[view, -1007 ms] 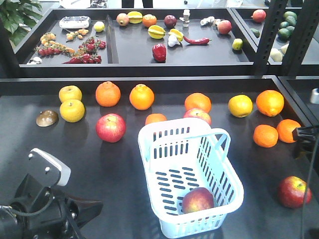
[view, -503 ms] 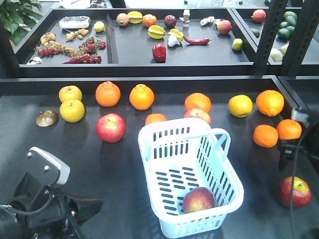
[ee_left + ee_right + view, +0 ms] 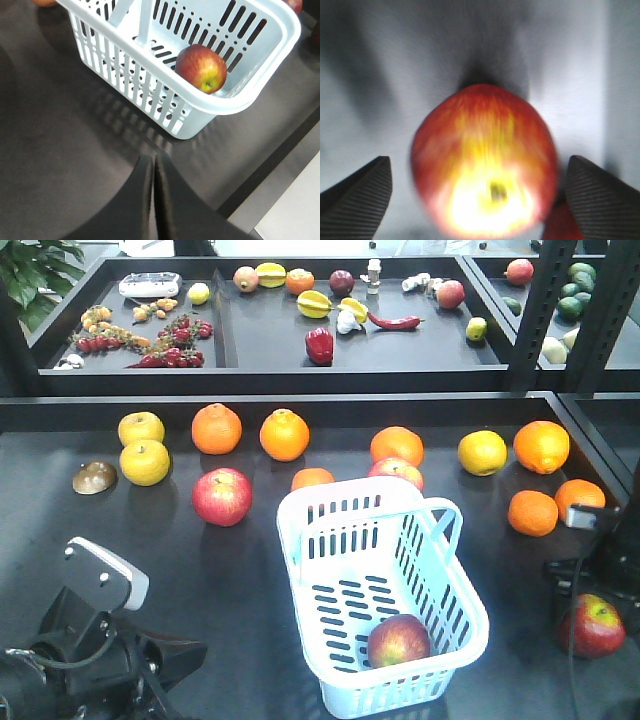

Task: Pick three apples into basket with both arms
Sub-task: 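Move the right gripper to the second red apple and grasp it, then carry the apple over the basket with the right gripper and release it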

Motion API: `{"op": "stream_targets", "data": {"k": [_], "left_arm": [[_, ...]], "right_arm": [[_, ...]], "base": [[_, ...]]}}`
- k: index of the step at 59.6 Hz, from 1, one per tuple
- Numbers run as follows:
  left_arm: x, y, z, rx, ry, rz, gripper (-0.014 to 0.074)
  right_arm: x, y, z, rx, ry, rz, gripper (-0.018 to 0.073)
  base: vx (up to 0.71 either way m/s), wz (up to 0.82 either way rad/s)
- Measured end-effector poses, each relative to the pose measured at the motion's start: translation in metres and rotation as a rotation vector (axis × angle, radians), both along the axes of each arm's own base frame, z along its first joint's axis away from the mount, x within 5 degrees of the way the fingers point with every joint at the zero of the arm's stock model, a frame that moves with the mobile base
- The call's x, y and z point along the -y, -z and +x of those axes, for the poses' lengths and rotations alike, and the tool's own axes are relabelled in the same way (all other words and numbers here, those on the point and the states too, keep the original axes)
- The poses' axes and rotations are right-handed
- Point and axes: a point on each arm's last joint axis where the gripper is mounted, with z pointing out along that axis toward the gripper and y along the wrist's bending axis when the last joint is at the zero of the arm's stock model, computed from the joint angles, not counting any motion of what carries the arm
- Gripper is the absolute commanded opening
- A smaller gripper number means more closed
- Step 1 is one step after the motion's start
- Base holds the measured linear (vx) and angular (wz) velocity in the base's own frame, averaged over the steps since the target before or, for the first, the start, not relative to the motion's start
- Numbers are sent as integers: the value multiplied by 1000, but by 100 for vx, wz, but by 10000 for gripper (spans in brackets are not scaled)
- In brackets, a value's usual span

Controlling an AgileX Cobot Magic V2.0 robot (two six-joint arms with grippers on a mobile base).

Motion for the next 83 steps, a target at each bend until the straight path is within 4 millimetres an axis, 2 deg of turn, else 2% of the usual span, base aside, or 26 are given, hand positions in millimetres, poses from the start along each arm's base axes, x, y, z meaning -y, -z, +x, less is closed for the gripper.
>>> {"op": "stream_targets", "data": {"k": [7, 15, 21, 26, 32, 49, 52, 57, 61, 66, 72, 77, 83], "left_arm": [[0, 2, 1, -5, -1, 4, -6], [1, 3, 2, -10, -3, 9, -6], [1, 4, 2, -12, -4, 10, -6], [1, 4, 2, -12, -4, 10, -6], [1, 4, 2, -12, -4, 10, -6], [1, 3, 2, -15, -8, 4, -6], [1, 3, 2, -20, -14, -3, -6], [1, 3, 2, -30, -25, -18, -6], [2, 3, 2, -33, -29, -23, -6], [2, 3, 2, -34, -30, -25, -6], [2, 3, 2, -35, -32, -26, -6], [2, 3, 2, -35, -32, -26, -6], [2, 3, 2, -36, -32, -27, -6]], "right_arm": [[0, 4, 0, -9, -13, 2, 467], [0, 0, 0, 0, -27, 4, 190], [-2, -14, 0, 30, -39, 24, -18], [-6, -29, -1, 55, -65, 63, -11], [-12, -58, -6, 103, -97, 108, -8], [-34, -163, -39, 304, -131, 201, -5], [-41, -183, -48, 361, -148, 214, -5], [-59, -205, -57, 432, -197, 236, -5], [-80, -221, -66, 475, -261, 257, -5], [-104, -230, -74, 486, -325, 285, -5], [-131, -231, -78, 468, -388, 315, -1], [-152, -227, -80, 439, -437, 314, 10], [-166, -218, -77, 411, -461, 283, 50]], "base": [[0, 0], [0, 0], [0, 0], [0, 0], [0, 0], [0, 0], [0, 0], [0, 0], [0, 0], [0, 0], [0, 0], [0, 0], [0, 0]]}}
